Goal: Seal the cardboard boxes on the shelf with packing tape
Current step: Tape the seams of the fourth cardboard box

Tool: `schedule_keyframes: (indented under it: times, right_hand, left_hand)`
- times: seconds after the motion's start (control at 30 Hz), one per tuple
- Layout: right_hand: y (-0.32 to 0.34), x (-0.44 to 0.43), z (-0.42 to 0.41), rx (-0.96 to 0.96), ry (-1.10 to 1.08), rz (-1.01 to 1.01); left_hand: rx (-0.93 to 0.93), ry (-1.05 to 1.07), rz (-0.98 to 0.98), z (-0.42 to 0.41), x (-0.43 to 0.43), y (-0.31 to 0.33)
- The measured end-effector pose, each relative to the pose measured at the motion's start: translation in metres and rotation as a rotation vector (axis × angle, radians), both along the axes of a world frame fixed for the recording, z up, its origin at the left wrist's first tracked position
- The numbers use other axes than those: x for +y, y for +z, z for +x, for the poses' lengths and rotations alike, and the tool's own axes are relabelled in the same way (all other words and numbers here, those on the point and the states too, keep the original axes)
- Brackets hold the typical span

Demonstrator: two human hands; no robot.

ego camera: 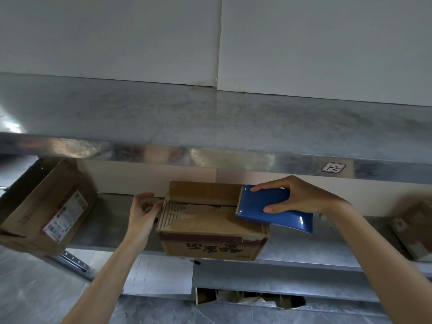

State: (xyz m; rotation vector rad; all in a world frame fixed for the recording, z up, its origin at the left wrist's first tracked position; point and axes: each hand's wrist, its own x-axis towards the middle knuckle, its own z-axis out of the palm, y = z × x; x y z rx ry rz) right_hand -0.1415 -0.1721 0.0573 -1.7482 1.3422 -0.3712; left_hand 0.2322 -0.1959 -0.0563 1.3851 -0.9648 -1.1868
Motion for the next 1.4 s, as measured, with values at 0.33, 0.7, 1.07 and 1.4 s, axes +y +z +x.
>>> schedule_keyframes:
  times: [0.33, 0.7, 1.07, 1.4]
  right_hand:
    - [-0.004, 0.006, -0.002, -0.021, -0.035, -0.027]
    - [-0.002, 0.005, -0.002, -0.008, -0.025, -0.022]
    - [0.006, 0.006, 0.000, 0.062, 0.056, -0.003]
    - [0.011, 0.004, -0.008, 0.092, 0.144, 0.030]
  left_hand:
    - [-0.345, 0.039, -0.006, 0.005, 0.007, -0.020]
    - [-0.595, -0.008, -0.378, -0.015, -0.002, 0.034]
    - [-1.176, -0.363, -0.453, -0.044, 0.008, 0.018]
    - [-1.285, -0.382, -0.480, -0.042, 0.011, 0.019]
